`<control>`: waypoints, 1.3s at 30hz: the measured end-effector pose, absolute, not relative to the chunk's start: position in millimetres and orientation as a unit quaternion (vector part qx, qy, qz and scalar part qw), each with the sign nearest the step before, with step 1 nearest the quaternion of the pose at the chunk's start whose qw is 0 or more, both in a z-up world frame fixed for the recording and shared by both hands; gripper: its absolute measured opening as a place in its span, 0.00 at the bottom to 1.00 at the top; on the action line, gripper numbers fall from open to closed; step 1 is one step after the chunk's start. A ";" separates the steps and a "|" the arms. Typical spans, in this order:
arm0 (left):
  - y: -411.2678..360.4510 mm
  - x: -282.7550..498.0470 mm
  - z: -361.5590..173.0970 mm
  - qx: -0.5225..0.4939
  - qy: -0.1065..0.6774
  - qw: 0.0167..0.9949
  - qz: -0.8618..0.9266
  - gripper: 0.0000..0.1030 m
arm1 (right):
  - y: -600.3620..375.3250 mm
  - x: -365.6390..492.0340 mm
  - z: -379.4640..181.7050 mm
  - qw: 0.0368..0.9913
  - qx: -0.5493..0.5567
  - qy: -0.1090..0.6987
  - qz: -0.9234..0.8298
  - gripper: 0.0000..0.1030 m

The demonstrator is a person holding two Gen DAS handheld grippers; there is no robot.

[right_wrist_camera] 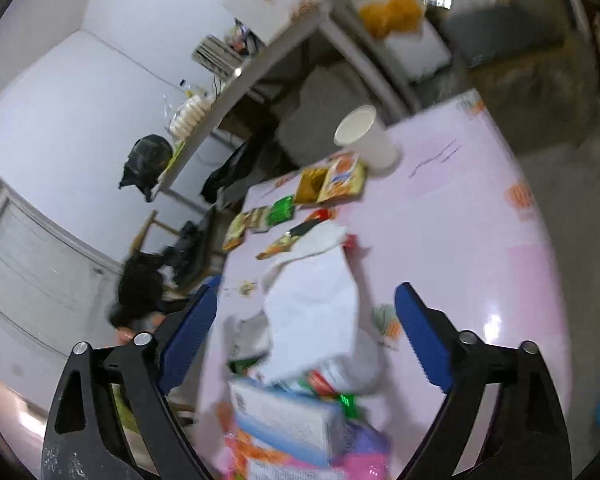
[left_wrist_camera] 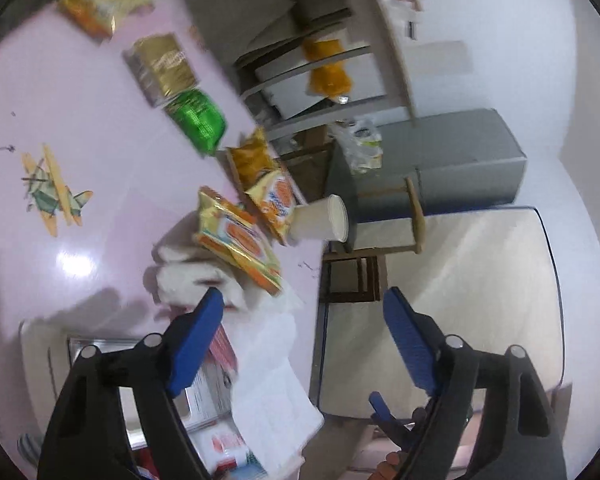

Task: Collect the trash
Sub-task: 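Grasp the yellow snack bag with the left gripper while the right gripper grasps a white tissue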

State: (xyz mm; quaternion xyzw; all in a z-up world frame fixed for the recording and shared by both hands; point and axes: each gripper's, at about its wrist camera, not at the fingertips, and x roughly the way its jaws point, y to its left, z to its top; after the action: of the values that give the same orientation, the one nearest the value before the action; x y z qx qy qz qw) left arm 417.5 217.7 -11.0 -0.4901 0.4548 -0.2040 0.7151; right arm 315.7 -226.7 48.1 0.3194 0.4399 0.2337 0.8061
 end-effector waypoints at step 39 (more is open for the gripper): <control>205.5 468.7 -48.8 -0.445 0.469 0.734 -0.205 0.08 | -178.3 427.0 -25.3 0.693 0.389 0.571 0.206 0.03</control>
State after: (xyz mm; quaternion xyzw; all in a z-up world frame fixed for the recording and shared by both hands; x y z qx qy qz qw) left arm 468.7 205.5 -48.8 -0.4455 0.4692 -0.2051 0.7344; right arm 427.0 -178.3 -25.3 0.3889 0.5712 0.2059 0.6929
